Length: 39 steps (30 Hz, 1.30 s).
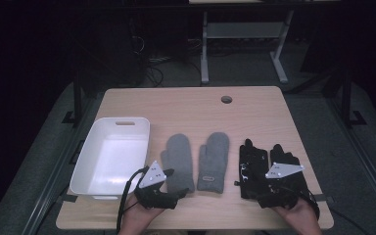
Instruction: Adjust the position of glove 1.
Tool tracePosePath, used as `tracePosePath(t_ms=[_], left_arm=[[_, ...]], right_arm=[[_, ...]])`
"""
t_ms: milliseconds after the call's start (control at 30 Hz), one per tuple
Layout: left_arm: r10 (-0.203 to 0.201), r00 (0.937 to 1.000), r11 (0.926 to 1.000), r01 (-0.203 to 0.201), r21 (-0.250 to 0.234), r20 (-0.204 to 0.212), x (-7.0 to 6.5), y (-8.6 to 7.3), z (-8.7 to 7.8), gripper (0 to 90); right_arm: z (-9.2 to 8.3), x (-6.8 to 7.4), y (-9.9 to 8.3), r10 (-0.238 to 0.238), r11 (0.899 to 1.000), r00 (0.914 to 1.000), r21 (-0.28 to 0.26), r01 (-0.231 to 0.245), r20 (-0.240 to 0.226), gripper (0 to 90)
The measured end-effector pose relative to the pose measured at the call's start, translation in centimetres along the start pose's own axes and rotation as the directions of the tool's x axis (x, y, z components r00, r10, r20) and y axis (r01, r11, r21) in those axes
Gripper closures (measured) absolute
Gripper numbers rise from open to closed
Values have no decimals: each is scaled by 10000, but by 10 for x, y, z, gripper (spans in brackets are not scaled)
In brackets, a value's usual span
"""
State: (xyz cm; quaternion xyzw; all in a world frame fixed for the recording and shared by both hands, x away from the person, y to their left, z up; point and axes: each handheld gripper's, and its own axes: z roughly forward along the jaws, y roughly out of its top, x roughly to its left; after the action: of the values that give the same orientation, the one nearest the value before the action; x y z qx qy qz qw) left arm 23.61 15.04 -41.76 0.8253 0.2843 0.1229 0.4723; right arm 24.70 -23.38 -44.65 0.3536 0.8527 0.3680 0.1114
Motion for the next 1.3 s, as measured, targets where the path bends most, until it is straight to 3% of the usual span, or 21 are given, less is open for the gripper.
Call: tracePosePath(t_ms=[167, 333, 667, 1167, 1300], left_arm=[[-5, 10000, 10000, 5, -28, 100, -3, -1, -1, 215], [-137, 9999, 9999, 137, -91, 63, -3, -2, -5, 214], [-243, 9997, 9993, 241, -271, -39, -3, -2, -9, 215], [-136, 9999, 9997, 134, -188, -83, -6, -3, -10, 215], [-124, 9999, 9998, 122, -172, -83, -8, -3, -11, 215]], right_arm=[[-1, 1, 5, 53, 10000, 9999, -29, -54, -110, 201], [-2, 7, 21, -381, 9992, 9991, 85, 382, -183, 201], [6, 4, 43, -498, 9983, 9972, 278, 515, -561, 191], [13, 1, 79, -857, 9943, 9908, 536, 917, -1045, 189], [17, 3, 92, -1215, 9898, 9849, 591, 1295, -1237, 181]])
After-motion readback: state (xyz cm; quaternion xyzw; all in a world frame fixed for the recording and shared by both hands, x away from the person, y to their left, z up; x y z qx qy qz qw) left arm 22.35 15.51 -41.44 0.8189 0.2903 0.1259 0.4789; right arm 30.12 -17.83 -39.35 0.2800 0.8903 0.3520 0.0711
